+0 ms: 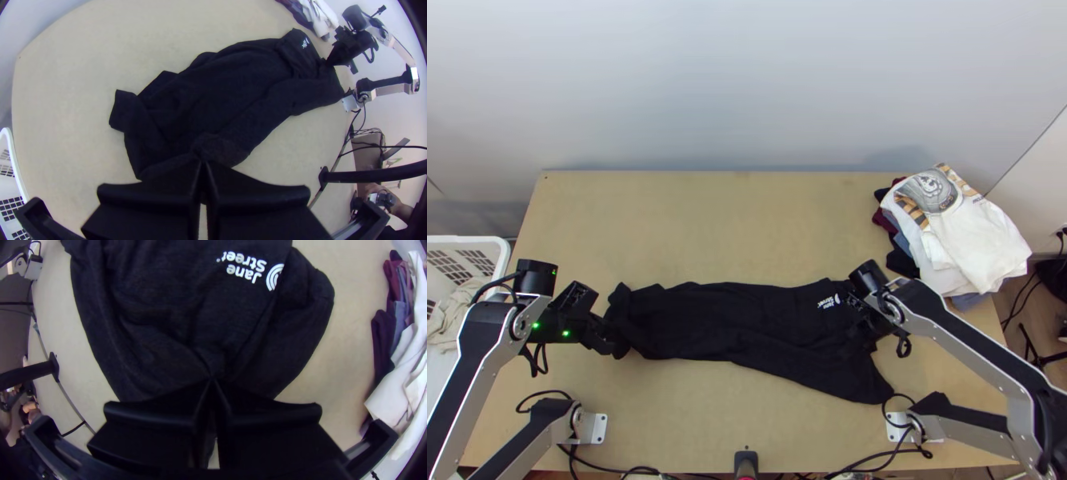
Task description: Fold the t-shirt
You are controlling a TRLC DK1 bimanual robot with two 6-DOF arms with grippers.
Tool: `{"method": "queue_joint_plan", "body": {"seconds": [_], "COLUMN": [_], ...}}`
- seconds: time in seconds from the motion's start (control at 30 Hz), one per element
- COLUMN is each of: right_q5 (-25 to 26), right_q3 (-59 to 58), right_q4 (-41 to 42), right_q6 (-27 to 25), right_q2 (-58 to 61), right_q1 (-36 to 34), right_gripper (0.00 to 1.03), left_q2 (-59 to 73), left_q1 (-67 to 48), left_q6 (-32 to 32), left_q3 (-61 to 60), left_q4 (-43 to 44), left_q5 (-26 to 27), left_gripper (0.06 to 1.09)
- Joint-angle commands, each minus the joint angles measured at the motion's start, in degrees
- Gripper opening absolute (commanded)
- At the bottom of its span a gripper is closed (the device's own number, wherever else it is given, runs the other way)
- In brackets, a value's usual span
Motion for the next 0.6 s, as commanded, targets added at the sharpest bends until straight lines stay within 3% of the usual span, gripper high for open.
{"method": "queue_joint_plan", "body": {"seconds": [0.0,0.13,0.4,0.57], "right_q5": [0.0,0.0,7.6,10.6], "right_q3": [5.1,13.0,31.9,41.0], "right_q4": [-6.9,-13.8,-10.7,-7.8], "right_q6": [0.5,0.0,1.0,5.9], "right_q2": [-8.6,-15.5,-21.8,-21.7], "right_q1": [1.1,0.1,0.3,-0.7], "right_gripper": [0.03,0.03,0.03,0.03], "left_q2": [-0.3,-0.5,0.1,2.6], "left_q1": [0.5,3.3,10.5,15.7], "left_q6": [0.1,0.6,-2.4,-3.2], "left_q3": [0.2,1.9,11.5,20.7], "left_q4": [-0.1,-0.6,2.2,2.8], "left_q5": [-0.1,-0.2,-0.2,-0.2], "left_gripper": [0.10,0.10,0.10,0.10]}}
